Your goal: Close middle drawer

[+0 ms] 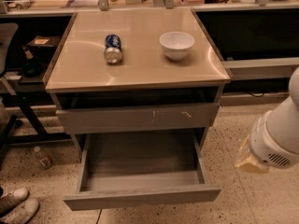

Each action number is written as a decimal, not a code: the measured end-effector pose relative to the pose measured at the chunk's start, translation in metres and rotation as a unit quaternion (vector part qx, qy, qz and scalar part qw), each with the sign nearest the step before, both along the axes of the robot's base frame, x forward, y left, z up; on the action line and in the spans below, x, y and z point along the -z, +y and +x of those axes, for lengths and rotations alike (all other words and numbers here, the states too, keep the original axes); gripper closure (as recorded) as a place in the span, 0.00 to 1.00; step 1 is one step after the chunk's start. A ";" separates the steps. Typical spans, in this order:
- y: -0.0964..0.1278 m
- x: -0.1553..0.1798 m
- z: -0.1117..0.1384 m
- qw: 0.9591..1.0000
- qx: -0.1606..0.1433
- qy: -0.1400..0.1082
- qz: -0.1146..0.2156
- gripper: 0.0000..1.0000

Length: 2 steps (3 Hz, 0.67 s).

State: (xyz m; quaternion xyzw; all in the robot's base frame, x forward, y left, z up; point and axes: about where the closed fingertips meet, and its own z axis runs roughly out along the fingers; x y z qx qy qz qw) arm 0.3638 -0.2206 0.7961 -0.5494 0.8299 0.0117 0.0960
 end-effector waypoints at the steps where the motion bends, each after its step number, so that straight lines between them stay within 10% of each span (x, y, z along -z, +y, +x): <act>1: 0.009 0.035 -0.007 1.000 0.012 0.006 0.025 1.00; 2: 0.015 0.067 -0.013 0.999 0.024 0.019 0.045 1.00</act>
Offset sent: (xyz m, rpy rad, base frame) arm -0.0196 0.0213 -0.1040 0.1413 0.0733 -0.0778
